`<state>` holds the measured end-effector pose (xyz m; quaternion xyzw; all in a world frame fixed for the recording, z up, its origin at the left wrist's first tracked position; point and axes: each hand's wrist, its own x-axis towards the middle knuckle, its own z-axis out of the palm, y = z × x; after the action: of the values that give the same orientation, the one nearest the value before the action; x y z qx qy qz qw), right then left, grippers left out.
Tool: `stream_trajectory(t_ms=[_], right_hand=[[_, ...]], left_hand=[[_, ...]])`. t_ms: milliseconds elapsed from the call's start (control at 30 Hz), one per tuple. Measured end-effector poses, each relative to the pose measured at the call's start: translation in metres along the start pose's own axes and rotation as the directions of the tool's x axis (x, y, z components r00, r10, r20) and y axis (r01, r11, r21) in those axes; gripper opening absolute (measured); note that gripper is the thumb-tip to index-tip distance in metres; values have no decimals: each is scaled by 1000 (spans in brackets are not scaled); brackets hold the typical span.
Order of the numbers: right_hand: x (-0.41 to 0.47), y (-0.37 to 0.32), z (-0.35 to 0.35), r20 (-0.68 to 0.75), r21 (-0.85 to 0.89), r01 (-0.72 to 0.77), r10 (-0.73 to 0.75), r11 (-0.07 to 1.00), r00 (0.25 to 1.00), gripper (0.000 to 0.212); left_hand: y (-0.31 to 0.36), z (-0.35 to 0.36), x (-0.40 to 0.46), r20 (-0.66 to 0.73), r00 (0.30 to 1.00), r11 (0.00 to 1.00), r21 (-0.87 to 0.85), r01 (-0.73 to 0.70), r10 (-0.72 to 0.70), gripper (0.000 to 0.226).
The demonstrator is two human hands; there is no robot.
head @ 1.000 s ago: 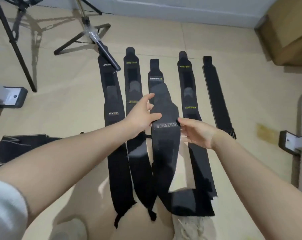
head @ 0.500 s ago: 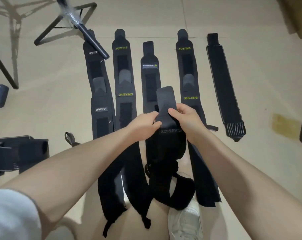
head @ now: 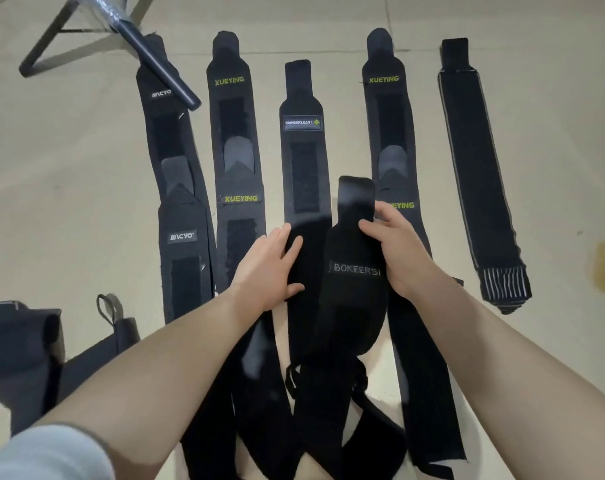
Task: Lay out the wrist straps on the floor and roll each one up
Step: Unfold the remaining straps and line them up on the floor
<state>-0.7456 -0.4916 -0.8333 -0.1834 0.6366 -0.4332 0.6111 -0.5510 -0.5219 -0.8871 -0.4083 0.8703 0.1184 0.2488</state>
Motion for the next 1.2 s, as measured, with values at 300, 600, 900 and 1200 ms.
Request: stream_trajectory(t_ms=[300, 600, 900, 1200], right_hand=[[14, -8, -1, 144, 183, -147, 121, 972, 982, 17], [-12, -17, -22, 139, 236, -272, 245, 933, 960, 17], [-31, -6, -21, 115, 335, -218, 190, 917, 975, 15], [-39, 40, 2, 19, -71, -325, 327, 943, 945, 18]], left_hand=[[-6, 6, 13, 9, 1000, 998, 64, -17, 17, 92], [-13, -1, 26, -35, 999, 999, 38, -14, 15, 80], [-17, -18, 41, -64, 998, 994, 112, 3, 4, 74], [2, -10, -12, -108, 993, 992, -123, 37, -51, 94]])
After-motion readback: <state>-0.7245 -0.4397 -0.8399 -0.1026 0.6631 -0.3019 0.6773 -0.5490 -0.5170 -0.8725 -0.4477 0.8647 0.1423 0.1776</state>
